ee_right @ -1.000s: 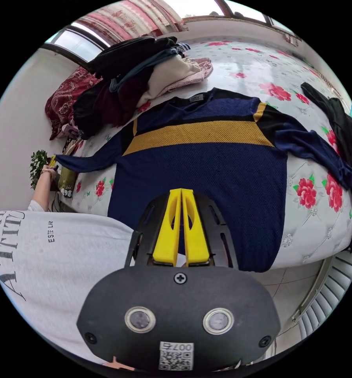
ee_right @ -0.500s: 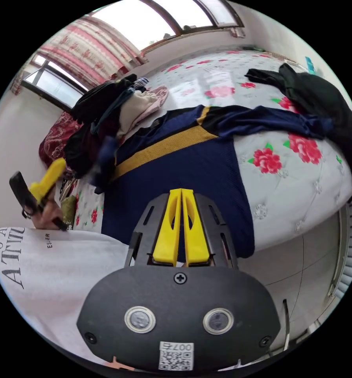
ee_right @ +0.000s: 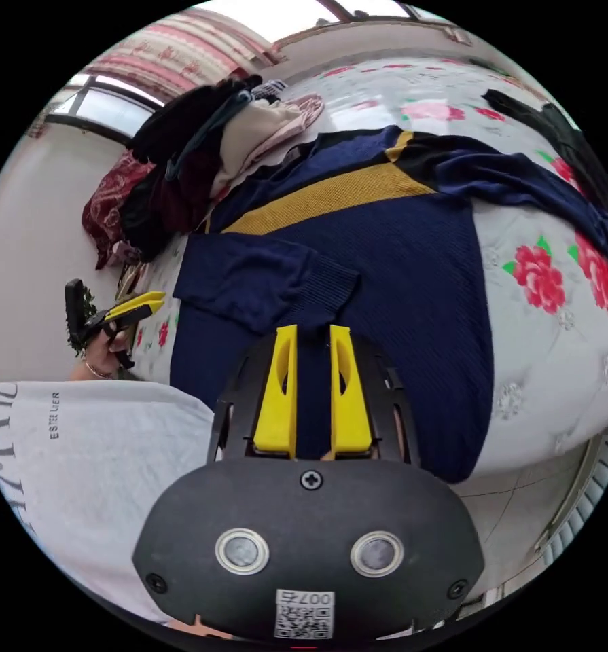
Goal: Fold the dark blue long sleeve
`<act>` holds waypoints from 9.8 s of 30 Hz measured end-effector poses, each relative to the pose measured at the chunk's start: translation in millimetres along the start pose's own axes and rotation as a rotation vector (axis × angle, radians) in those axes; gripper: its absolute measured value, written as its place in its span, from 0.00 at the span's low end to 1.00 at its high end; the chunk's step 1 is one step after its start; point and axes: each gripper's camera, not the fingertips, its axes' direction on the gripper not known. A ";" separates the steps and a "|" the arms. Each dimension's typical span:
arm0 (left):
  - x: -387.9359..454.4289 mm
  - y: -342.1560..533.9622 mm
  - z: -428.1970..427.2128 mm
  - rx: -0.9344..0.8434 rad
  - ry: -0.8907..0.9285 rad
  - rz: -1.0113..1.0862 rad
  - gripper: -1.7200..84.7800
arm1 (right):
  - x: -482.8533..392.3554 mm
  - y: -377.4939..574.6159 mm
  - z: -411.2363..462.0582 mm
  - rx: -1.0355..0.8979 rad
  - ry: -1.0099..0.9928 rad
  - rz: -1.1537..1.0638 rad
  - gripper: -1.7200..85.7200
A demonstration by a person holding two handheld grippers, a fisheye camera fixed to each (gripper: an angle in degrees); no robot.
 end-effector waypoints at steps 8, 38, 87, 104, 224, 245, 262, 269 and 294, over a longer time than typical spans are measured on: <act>-16.6 -0.6 32.2 0.035 -0.045 -0.092 0.15 | -17.1 -6.2 -36.8 0.062 0.123 -0.098 0.02; -122.2 -59.2 158.6 -0.081 -0.100 -0.064 0.13 | 77.6 82.4 -64.1 0.062 0.204 0.231 0.02; -337.4 34.9 83.3 0.182 0.152 -0.585 0.03 | -59.6 -383.0 130.8 -0.061 -0.043 -0.447 0.07; -188.2 -0.7 79.1 0.004 -0.011 -0.202 0.05 | 168.6 -115.2 7.3 -0.259 0.342 -0.091 0.05; 112.9 284.1 -40.8 -0.018 -0.066 0.046 0.01 | -281.1 92.8 219.6 -0.442 0.088 -1.001 0.03; 10.9 349.4 42.8 -0.072 0.033 -0.356 0.14 | 67.7 141.3 37.7 -0.231 0.202 0.009 0.11; -23.1 263.7 173.1 -0.372 0.047 -0.140 0.02 | 218.9 130.1 131.7 -0.476 0.065 -0.054 0.07; -48.0 275.3 99.5 -0.213 0.204 -0.070 0.01 | 229.4 149.8 61.0 -0.420 -0.140 -0.213 0.02; -373.9 80.2 10.0 0.480 0.388 -0.599 0.11 | 302.2 -127.8 -32.6 0.175 -0.448 0.250 0.08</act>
